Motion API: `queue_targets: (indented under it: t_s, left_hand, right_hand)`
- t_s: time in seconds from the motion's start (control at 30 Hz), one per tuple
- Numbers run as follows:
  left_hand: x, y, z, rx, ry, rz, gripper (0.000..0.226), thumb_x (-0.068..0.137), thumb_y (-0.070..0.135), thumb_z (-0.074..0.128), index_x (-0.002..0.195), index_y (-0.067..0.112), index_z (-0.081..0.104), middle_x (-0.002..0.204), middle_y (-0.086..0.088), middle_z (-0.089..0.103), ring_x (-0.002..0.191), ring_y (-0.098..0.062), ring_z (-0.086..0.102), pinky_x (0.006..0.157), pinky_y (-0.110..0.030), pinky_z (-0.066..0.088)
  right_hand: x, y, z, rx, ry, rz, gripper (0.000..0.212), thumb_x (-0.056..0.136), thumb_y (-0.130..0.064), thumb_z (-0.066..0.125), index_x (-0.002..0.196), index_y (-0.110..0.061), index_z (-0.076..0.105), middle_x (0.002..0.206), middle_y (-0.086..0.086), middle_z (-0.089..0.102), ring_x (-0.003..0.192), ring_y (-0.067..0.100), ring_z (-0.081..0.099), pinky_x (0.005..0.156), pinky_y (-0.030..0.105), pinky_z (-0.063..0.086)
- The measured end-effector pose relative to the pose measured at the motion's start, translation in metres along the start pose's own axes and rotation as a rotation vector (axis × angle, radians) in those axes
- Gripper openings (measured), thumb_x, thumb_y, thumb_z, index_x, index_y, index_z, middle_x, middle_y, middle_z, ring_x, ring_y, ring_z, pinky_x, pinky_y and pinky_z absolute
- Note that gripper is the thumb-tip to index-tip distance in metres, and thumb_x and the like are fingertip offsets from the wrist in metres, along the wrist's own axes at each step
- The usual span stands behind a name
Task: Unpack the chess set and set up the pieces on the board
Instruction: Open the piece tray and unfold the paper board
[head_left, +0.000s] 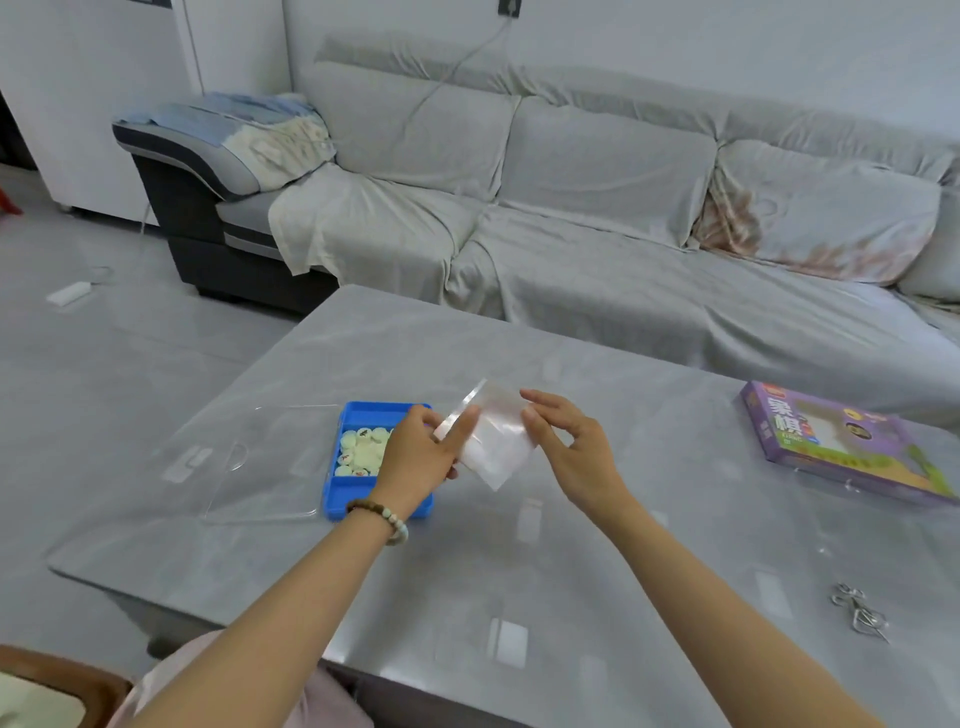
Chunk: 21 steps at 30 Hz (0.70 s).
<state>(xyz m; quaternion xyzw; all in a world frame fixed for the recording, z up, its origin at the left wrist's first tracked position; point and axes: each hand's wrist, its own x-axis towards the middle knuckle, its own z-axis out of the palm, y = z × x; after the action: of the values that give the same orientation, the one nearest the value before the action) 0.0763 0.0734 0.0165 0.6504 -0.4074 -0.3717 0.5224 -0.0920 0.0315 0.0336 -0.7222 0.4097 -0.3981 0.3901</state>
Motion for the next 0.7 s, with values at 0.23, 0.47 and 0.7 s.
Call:
queue_targets:
  t_s: [0.23,0.47,0.7]
  left_hand:
    - [-0.013,0.044,0.025,0.055,-0.196,0.283,0.018,0.091,0.037,0.051,0.096,0.027,0.065,0.095,0.022,0.062,0.097,0.006,0.053,0.085,-0.009,0.038]
    - [-0.024,0.073,0.049,-0.273,-0.118,0.084,0.016,0.087,0.028,0.062,0.079,0.017,0.072,0.075,0.000,0.069,0.070,-0.013,0.063,0.065,-0.024,0.055]
    - [-0.047,0.095,0.081,-0.501,-0.187,0.024,0.026,0.092,0.033,0.053,0.093,0.013,0.070,0.090,-0.008,0.073,0.084,-0.017,0.070,0.075,-0.025,0.056]
  right_hand:
    - [-0.009,-0.019,-0.057,0.054,-0.048,0.066,0.020,0.094,-0.022,0.052,0.094,-0.015,0.071,0.101,-0.002,0.068,0.087,-0.001,0.060,0.080,0.010,0.045]
    - [-0.021,-0.029,-0.079,-0.164,0.268,-0.108,0.030,0.086,-0.029,0.065,0.116,-0.028,0.058,0.116,-0.016,0.054,0.104,-0.004,0.050,0.088,0.008,0.037]
    - [-0.037,-0.047,-0.051,0.245,0.148,0.057,0.030,0.091,-0.026,0.057,0.119,-0.019,0.063,0.110,-0.006,0.069,0.100,0.000,0.063,0.082,0.011,0.047]
